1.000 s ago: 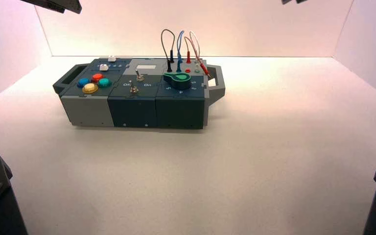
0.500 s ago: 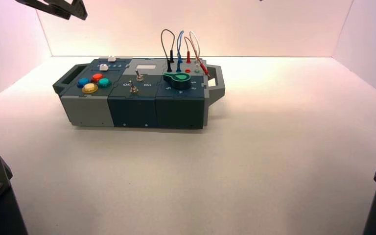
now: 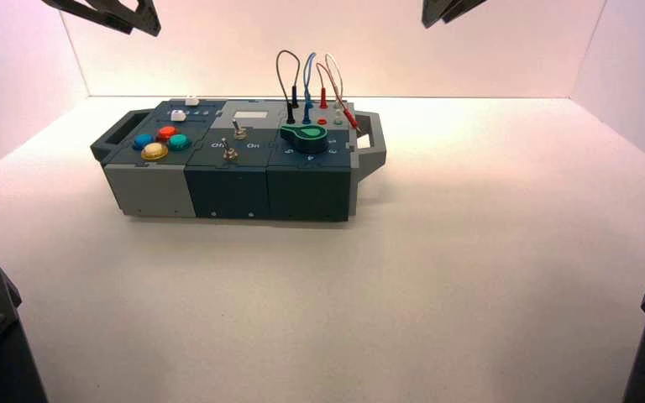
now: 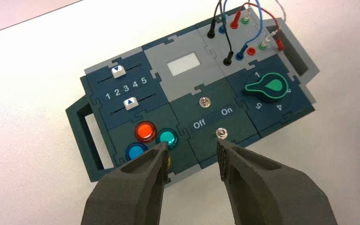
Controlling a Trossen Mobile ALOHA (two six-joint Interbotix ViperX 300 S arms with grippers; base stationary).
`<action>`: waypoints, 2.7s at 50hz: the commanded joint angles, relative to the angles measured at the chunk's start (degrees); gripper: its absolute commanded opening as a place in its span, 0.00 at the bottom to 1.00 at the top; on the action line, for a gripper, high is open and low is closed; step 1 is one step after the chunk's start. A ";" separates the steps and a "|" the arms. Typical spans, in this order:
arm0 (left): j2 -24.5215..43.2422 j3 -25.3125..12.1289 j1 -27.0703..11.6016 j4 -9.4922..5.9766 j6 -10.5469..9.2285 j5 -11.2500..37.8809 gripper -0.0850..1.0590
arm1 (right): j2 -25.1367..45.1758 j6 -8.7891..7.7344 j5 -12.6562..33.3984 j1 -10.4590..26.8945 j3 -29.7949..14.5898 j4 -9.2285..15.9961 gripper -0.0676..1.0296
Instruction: Insert the red wire.
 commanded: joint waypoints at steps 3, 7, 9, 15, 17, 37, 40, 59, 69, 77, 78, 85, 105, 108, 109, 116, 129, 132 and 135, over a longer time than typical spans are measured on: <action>0.18 -1.05 -0.18 0.53 0.44 -2.72 0.56 | 1.67 -0.70 -0.35 1.05 -2.20 0.18 0.44; 0.00 -0.70 -0.18 0.70 0.44 -3.16 0.56 | 2.55 -0.70 -0.35 1.32 -2.37 0.09 0.44; -0.09 -0.62 -0.18 0.70 0.44 -3.25 0.56 | 2.99 -0.79 -0.35 1.67 -2.29 0.18 0.44; -0.09 -0.26 -0.18 0.79 0.44 -3.34 0.56 | 4.48 -0.79 -0.18 2.37 -2.64 0.09 0.44; -0.09 -0.09 -0.18 0.79 0.44 -3.43 0.56 | 4.92 -0.79 0.26 2.55 -3.08 0.09 0.44; -0.18 0.79 -0.18 1.14 0.44 -3.69 0.56 | 11.43 -2.72 6.68 2.99 -9.49 0.09 0.43; -0.18 0.88 -0.18 1.14 0.44 -4.04 0.56 | 12.92 -2.99 7.29 3.43 -10.46 0.09 0.43; -0.26 1.32 -0.18 1.32 0.44 -4.39 0.56 | 18.54 -3.25 9.67 4.57 -14.59 -0.26 0.41; -0.35 1.41 -0.09 1.49 0.44 -4.39 0.56 | 20.74 -3.43 11.78 4.66 -17.23 -1.32 0.41; -0.44 1.32 -0.09 1.49 0.44 -4.39 0.56 | 22.41 -3.52 12.74 4.66 -19.51 -1.49 0.41; -0.44 1.32 -0.09 1.49 0.44 -4.39 0.56 | 22.76 -3.52 12.92 4.66 -19.86 -1.49 0.41; -0.53 1.41 0.00 1.49 0.44 -4.39 0.56 | 24.43 -3.60 13.54 4.66 -21.27 -1.49 0.42; -0.53 1.41 0.53 1.58 0.44 -4.39 0.56 | 28.30 -4.57 15.21 5.71 -24.61 -1.58 0.45; -0.62 1.32 0.53 1.58 0.44 -4.39 0.56 | 29.00 -4.57 15.64 5.98 -25.40 -1.58 0.45; -0.62 1.41 0.53 1.58 0.44 -4.39 0.56 | 29.18 -4.57 15.64 5.98 -25.49 -1.58 0.46; -0.62 1.41 0.70 1.58 0.44 -4.39 0.56 | 30.59 -4.75 16.17 6.06 -26.89 -1.58 0.48; -0.62 1.41 0.79 1.58 0.44 -4.31 0.56 | 32.34 -4.83 16.52 6.24 -28.39 -1.58 0.48; -0.79 1.41 0.79 1.58 0.44 -4.22 0.56 | 32.87 -4.92 16.96 6.33 -28.65 -1.58 0.48; -0.79 1.41 0.79 1.58 0.44 -4.22 0.56 | 33.31 -4.92 17.40 6.42 -29.00 -1.58 0.48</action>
